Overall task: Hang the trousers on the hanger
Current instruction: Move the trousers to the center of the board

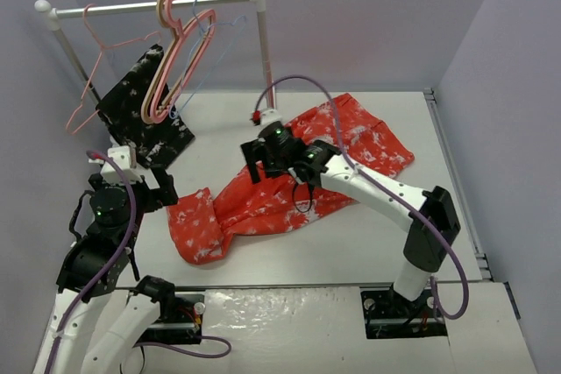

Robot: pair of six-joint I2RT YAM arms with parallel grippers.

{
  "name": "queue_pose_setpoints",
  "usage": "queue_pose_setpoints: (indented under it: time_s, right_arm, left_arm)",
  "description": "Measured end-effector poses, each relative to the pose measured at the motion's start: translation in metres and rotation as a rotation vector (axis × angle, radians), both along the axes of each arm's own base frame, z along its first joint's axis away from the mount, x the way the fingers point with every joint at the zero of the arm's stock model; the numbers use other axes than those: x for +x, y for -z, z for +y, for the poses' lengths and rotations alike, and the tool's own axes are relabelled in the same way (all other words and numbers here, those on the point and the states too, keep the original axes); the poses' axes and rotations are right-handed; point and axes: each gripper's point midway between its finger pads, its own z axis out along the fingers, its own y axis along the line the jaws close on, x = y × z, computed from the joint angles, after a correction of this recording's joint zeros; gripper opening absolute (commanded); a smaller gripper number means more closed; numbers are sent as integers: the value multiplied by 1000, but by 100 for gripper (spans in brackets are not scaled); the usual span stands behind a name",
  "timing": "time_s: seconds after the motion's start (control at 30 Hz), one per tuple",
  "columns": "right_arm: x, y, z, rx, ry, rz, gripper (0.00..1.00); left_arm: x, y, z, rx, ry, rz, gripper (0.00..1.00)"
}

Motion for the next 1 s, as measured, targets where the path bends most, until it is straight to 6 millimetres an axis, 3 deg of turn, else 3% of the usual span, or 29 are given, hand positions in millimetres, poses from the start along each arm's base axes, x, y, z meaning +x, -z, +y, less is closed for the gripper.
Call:
queue_pose_setpoints:
  time_s: [0.07, 0.27, 0.37, 0.47, 0.6, 0.67, 0.83, 1.0]
  right_arm:
    - [22, 2, -39, -3, 119, -2, 84]
    - [90, 2, -218, 20, 634, -6, 86]
    - [100, 20, -294, 16, 845, 27, 88]
    - [97, 48, -346, 15, 987, 98, 91]
    - [98, 84, -382, 33, 1103, 188, 93]
    - [100, 103, -391, 28, 1140, 225, 94]
    - [103, 144, -392, 16, 1176, 300, 94]
    - [98, 171, -396, 26, 1218, 344, 91]
  left_arm:
    - [2, 15, -2, -16, -4, 31, 96]
    - [13, 67, -15, -104, -32, 161, 96]
    - [22, 98, -23, -164, -61, 234, 96]
    - [31, 132, -31, -208, -90, 322, 96]
    - [42, 168, -44, -264, -119, 419, 97]
    - [46, 181, -50, -290, -131, 444, 97]
    - [48, 198, -63, -339, -138, 475, 97]
    - [50, 213, -76, -368, -130, 500, 94]
